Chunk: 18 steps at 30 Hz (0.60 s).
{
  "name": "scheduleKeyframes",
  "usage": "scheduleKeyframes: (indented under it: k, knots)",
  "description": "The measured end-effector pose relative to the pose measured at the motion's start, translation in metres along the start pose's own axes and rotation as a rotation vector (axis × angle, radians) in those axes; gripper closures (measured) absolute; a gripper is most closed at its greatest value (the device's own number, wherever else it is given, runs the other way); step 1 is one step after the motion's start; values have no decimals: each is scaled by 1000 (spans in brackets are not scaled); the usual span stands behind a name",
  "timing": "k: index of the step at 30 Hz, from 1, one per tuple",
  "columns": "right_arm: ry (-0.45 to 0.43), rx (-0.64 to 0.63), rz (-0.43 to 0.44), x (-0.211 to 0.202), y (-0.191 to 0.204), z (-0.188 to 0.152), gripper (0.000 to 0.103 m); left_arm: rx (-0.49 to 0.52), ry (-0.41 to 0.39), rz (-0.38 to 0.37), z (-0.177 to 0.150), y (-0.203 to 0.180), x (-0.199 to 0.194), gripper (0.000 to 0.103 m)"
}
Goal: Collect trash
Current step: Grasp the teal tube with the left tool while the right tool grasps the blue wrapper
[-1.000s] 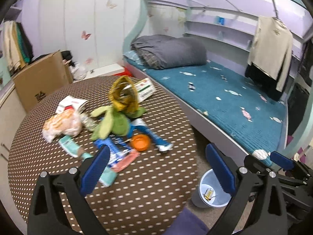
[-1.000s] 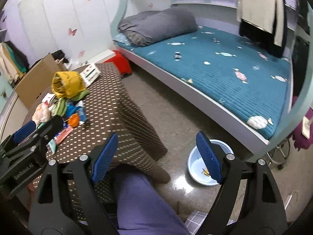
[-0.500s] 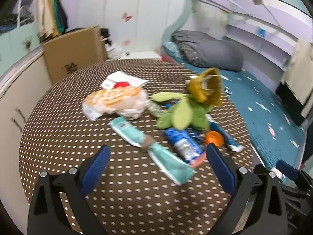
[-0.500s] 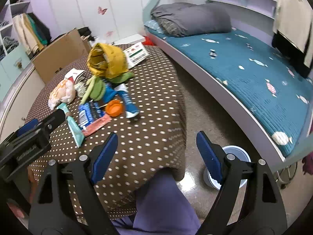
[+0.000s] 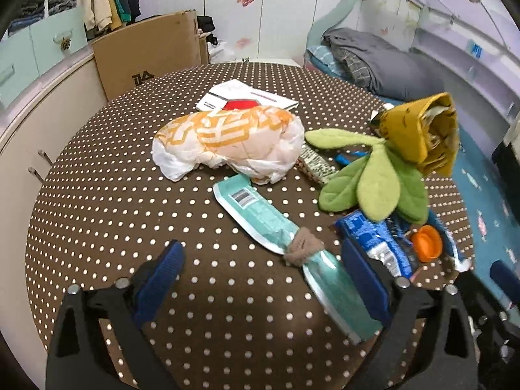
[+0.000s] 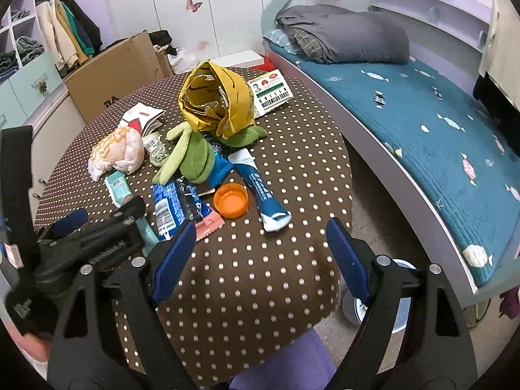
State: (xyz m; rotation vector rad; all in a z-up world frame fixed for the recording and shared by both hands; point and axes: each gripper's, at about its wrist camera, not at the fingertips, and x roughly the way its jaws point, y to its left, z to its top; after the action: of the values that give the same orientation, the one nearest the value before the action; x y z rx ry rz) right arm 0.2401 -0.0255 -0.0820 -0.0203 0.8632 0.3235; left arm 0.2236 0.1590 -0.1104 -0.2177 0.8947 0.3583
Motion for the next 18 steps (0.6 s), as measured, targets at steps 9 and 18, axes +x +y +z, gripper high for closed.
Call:
scheduleKeyframes:
  k: [9, 18]
  knots:
    - [15, -49, 63, 9, 20, 2, 22, -9, 0, -116, -3, 26, -13, 82]
    - [84, -152, 175, 41, 57, 5, 33, -39, -49, -113, -6, 64, -35, 82]
